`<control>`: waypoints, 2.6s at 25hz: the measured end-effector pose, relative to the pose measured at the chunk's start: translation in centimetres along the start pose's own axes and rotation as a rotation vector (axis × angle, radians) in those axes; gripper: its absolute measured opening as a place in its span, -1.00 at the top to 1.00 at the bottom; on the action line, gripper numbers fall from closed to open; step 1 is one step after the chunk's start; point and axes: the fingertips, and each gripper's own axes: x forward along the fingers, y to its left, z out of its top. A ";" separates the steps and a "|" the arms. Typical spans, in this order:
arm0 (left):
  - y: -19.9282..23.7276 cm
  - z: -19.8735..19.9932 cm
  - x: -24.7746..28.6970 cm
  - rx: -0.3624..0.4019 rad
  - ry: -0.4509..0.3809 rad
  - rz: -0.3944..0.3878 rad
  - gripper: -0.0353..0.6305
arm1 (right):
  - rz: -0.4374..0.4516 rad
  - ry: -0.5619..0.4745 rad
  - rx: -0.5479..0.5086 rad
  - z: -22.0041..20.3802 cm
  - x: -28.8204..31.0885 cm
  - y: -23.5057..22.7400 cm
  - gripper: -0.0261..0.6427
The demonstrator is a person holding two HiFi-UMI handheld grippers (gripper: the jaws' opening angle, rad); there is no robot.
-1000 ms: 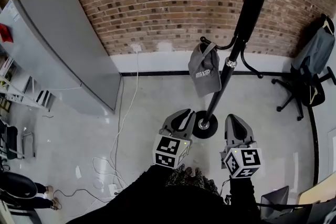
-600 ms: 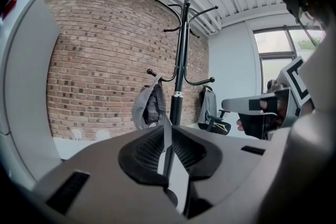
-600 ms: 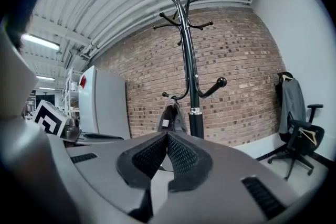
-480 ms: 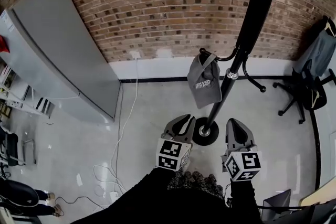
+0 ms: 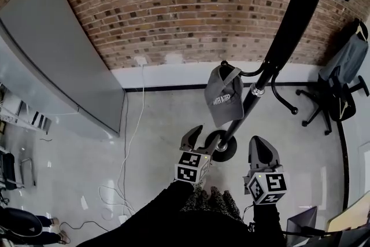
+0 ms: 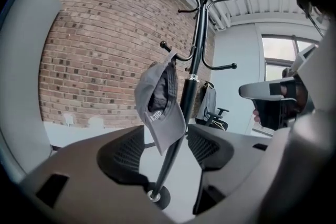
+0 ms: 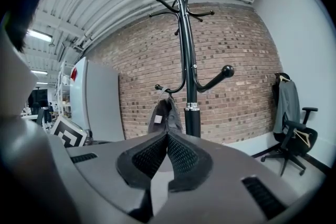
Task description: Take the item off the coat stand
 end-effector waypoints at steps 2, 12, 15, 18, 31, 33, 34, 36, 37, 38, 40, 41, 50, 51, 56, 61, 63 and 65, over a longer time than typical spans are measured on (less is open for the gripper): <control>0.5 -1.0 1.2 -0.028 0.024 -0.005 0.13 | -0.005 0.008 -0.001 -0.2 0.4 -0.1 0.89; 1.4 -5.2 6.9 -0.077 0.150 -0.049 -0.03 | -0.032 0.064 -0.019 -1.5 1.2 -0.7 0.89; 1.7 -5.8 8.6 -0.077 0.174 -0.052 -0.03 | -0.037 0.078 -0.025 -1.9 1.2 -0.9 0.89; 2.2 -6.0 10.1 -0.071 0.184 -0.043 -0.03 | -0.047 0.089 -0.027 -2.4 1.2 -1.2 0.89; 3.0 -6.1 14.1 -0.065 0.173 -0.048 -0.02 | -0.078 0.128 0.006 -3.9 1.8 -2.1 0.89; 2.9 -6.0 14.3 -0.054 0.176 -0.063 0.05 | -0.067 0.135 0.002 -4.1 2.1 -1.7 0.89; 2.8 -6.0 14.4 -0.045 0.177 -0.069 0.14 | -0.062 0.136 0.001 -4.1 2.2 -1.7 0.89; 2.6 -5.9 14.3 -0.028 0.182 -0.084 0.39 | -0.058 0.135 -0.001 -4.1 2.4 -1.6 0.89; 2.5 -5.9 14.2 -0.022 0.186 -0.091 0.62 | -0.057 0.133 -0.003 -4.0 2.5 -1.6 0.89; 2.5 -5.9 14.1 -0.020 0.192 -0.097 0.66 | -0.056 0.131 -0.004 -3.9 2.6 -1.6 0.89; 2.6 -6.0 14.0 -0.025 0.199 -0.103 0.67 | -0.057 0.126 -0.006 -3.8 2.7 -1.5 0.89; 2.8 -5.9 14.0 -0.031 0.197 -0.100 0.68 | -0.058 0.125 -0.006 -3.8 2.7 -1.5 0.89; 4.1 -4.7 12.9 -0.064 0.168 -0.071 0.77 | -0.054 0.131 -0.007 -3.7 2.7 -1.1 0.89; 4.1 -4.6 12.8 -0.067 0.165 -0.068 0.77 | -0.052 0.130 -0.009 -3.8 2.7 -1.1 0.89; 4.6 -2.9 11.9 -0.178 0.108 -0.057 0.77 | -0.046 0.120 -0.014 -3.3 2.5 -1.0 0.89; 5.4 -0.2 11.0 -0.195 0.051 -0.046 0.77 | -0.027 0.109 -0.021 -3.0 2.6 -0.5 0.89; 5.8 0.6 10.5 -0.187 0.039 -0.038 0.77 | -0.015 0.104 -0.024 -2.8 2.8 -0.2 0.89; 6.2 1.2 10.1 -0.190 0.029 -0.030 0.77 | -0.006 0.098 -0.025 -2.6 2.9 0.1 0.89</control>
